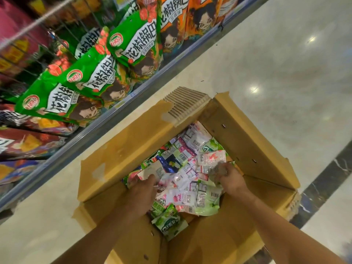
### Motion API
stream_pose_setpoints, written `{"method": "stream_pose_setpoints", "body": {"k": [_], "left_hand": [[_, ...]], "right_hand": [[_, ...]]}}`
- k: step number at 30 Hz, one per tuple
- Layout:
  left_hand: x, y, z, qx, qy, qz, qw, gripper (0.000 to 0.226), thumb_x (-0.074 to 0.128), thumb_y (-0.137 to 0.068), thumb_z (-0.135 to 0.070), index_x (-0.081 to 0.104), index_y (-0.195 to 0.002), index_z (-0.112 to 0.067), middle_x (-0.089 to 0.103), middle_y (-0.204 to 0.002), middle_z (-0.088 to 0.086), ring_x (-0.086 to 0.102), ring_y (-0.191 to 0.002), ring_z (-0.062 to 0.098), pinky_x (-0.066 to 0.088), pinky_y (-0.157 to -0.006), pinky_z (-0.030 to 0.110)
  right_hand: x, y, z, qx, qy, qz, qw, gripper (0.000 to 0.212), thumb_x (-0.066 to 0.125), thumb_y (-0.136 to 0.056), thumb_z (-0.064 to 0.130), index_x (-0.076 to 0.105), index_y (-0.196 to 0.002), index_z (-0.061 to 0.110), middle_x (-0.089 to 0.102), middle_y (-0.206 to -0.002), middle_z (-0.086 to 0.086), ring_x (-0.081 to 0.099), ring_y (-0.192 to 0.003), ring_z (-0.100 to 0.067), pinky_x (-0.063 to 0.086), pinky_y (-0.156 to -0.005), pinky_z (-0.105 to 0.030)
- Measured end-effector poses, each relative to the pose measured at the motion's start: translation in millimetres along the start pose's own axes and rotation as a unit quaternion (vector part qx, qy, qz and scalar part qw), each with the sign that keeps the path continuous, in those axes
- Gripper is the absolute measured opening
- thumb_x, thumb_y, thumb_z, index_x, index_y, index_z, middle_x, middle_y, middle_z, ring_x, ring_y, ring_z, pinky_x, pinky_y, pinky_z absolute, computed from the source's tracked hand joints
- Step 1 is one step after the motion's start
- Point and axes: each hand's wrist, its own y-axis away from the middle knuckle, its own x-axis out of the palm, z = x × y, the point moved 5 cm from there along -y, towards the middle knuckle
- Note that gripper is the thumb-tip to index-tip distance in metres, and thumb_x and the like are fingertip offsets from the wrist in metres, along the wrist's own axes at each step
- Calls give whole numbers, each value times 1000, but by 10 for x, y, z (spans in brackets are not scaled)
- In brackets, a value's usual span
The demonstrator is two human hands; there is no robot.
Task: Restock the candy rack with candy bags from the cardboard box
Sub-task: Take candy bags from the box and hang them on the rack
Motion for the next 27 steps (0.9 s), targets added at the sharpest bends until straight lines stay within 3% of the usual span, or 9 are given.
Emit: {"method": "stream_pose_setpoints", "body": {"k": [3, 7, 8, 10, 12, 16, 21, 24, 27], "left_hand": [[-43, -63, -37, -57, 204, 17, 977, 12, 48, -110, -26, 41, -101, -22, 43, -68, -3, 37, -50, 8, 27, -61, 32], [-28, -188, -43, -136, 359, 15, 923, 5, 46, -110, -25, 46, -115, -28, 44, -78, 6, 32, -47, 2, 29, -57, 33], [5, -206, -43, -157, 395, 19, 905, 16, 46, -109, -28, 47, -125, -29, 53, -88, 3, 41, -55, -1, 37, -60, 31], [34, -227, -43, -200, 466, 10, 862, 37, 53, -97, -43, 52, -134, -38, 62, -126, -5, 60, -101, 4, 53, -94, 37], [3, -206, -47, -211, 510, -6, 834, 54, 61, -90, -60, 54, -138, -38, 53, -148, -12, 48, -136, 14, 38, -119, 51], [-102, -140, -177, -161, 537, 8, 828, 109, 83, -61, -81, 49, -150, -28, 56, -151, -9, 51, -140, 15, 38, -121, 50], [-411, 75, -409, -156, 546, 23, 822, 40, 81, -88, -38, 67, -125, -29, 77, -120, -6, 73, -112, 18, 54, -106, 51], [-765, 289, -587, -157, 498, -4, 853, 41, 73, -85, -63, 67, -121, -44, 76, -116, -17, 72, -111, 13, 54, -105, 49], [-1015, 463, -695, -168, 456, -33, 873, 49, 64, -67, -88, 61, -109, -64, 76, -112, -21, 71, -109, 15, 53, -104, 51]], "right_hand": [[2, -172, -64, 55, -34, -3, 998, 52, 68, -95, 27, 49, -140, 8, 62, -131, -13, 61, -119, -32, 53, -95, -39], [148, -541, -405, 121, -153, -4, 981, 63, 78, -83, 43, 56, -133, 11, 71, -118, -9, 69, -108, -30, 58, -95, -44], [166, -530, -377, 127, -179, -4, 976, 61, 80, -81, 42, 58, -129, 13, 73, -113, -8, 71, -105, -29, 58, -96, -46], [165, -475, -306, 130, -205, -20, 970, 46, 83, -83, 35, 59, -116, 16, 73, -105, -5, 71, -100, -27, 58, -96, -46], [173, -441, -250, 118, -201, -33, 972, 34, 81, -87, 34, 60, -109, 19, 74, -100, -6, 72, -95, -28, 59, -92, -48], [176, -275, -42, 56, -129, -29, 990, 28, 70, -93, 43, 74, -92, 15, 77, -85, -6, 73, -82, -27, 61, -84, -45], [-53, 228, 257, -6, -63, -33, 997, 30, 60, -99, 37, 68, -88, 11, 75, -80, -8, 69, -75, -26, 54, -69, -36], [-268, 588, 451, -29, -109, -24, 993, 16, 59, -102, 30, 67, -100, 17, 73, -82, -2, 69, -74, -20, 55, -69, -31], [-529, 1068, 759, -76, -121, -30, 989, 21, 58, -103, 28, 60, -83, 23, 62, -67, 4, 58, -59, -13, 44, -57, -28]]}}
